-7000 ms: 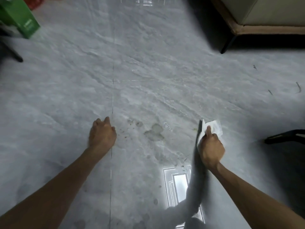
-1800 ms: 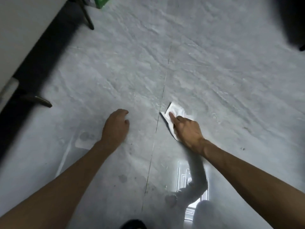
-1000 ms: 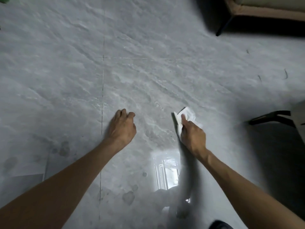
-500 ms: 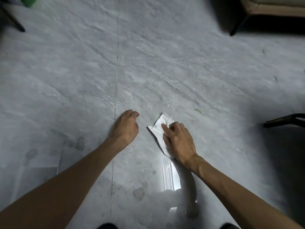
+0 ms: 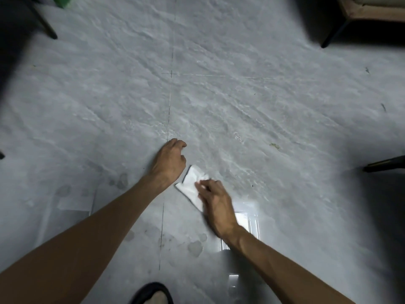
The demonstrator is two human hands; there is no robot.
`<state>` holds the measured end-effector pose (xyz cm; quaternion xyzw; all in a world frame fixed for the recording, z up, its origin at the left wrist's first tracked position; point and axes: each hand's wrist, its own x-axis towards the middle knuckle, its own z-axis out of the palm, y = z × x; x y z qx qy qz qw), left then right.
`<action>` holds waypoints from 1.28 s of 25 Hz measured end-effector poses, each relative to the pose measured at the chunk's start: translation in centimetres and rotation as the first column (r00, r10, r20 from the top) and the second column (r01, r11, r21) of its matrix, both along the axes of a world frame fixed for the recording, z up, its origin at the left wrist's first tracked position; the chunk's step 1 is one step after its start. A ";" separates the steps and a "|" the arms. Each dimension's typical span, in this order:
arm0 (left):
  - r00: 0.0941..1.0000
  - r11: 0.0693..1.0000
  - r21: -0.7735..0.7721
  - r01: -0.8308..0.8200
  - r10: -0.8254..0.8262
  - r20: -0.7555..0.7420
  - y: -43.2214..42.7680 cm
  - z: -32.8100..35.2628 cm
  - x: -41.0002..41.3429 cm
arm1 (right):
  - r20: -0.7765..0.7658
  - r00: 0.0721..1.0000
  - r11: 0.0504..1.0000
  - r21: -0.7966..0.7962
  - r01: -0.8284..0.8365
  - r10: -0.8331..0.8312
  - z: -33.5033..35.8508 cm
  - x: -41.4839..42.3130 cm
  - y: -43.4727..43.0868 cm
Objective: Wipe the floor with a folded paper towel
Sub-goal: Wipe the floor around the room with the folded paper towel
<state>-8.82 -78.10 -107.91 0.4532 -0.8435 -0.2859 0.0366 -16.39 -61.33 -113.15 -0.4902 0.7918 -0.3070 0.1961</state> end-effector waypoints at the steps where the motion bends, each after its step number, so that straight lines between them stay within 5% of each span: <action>1: 1.000 1.000 -0.005 -0.007 0.007 -0.006 -0.2 0.2 0.6 | 0.066 0.994 0.995 -0.040 -0.088 0.091 -0.1 1.6 -0.4; 4: 0.997 0.996 -0.036 -0.082 0.082 0.000 -1.2 0.7 3.7 | 0.005 0.918 0.917 -0.046 -0.396 0.397 0.1 1.6 -1.8; 6: 0.985 0.984 -0.057 -0.170 0.172 0.028 -2.1 0.6 6.5 | -0.112 0.894 0.900 0.006 -0.435 0.433 0.5 -0.7 -3.0; 9: 0.975 0.975 -0.050 -0.217 0.219 0.045 -2.2 0.6 8.9 | -0.321 0.923 0.975 -0.008 -0.224 0.210 0.6 -5.2 -2.8; 13: 0.985 0.984 -0.032 -0.173 0.173 -0.006 -2.1 1.1 7.0 | -0.309 0.928 0.973 0.039 0.230 -0.207 0.3 -10.7 1.5; 16: 0.994 0.994 -0.008 -0.106 0.105 -0.043 -1.3 1.3 4.4 | -0.298 0.910 0.945 0.060 0.320 -0.289 -0.3 -8.6 3.6; 19: 0.994 0.996 0.007 -0.094 0.095 -0.058 -0.6 0.9 3.4 | 0.102 0.928 0.933 0.018 0.359 -0.359 -0.1 -4.0 1.7; 21: 0.990 0.992 0.010 -0.127 0.127 -0.066 -0.5 0.8 3.5 | 0.277 0.933 0.973 0.033 0.230 -0.230 0.5 0.9 -0.4; 23: 0.987 0.990 0.009 -0.143 0.144 -0.066 -0.7 1.2 4.0 | 0.351 0.934 0.996 0.026 -0.081 0.067 0.3 5.4 -1.9; 25: 0.985 0.986 0.034 -0.161 0.163 -0.062 -1.5 1.8 5.1 | 0.235 0.888 0.914 -0.003 -0.405 0.395 0.2 6.8 -3.5; 26: 0.978 0.979 0.059 -0.197 0.200 -0.061 -2.1 2.2 5.8 | 0.207 0.867 0.886 0.002 -0.463 0.453 0.4 6.0 -4.5; 28: 0.940 0.938 0.133 -0.319 0.331 -0.079 -3.4 2.8 7.5 | 0.386 0.857 0.928 0.007 -0.372 0.341 1.7 4.1 -5.9; 30: 0.868 0.866 0.254 -0.430 0.474 -0.148 -4.0 3.1 8.7 | 0.729 0.684 0.989 0.077 -0.123 0.028 3.0 2.1 -6.5; 32: 0.759 0.743 0.521 -0.421 0.603 -0.246 -3.6 3.1 8.4 | 0.956 0.112 0.961 0.262 0.087 -0.270 5.0 0.2 -7.1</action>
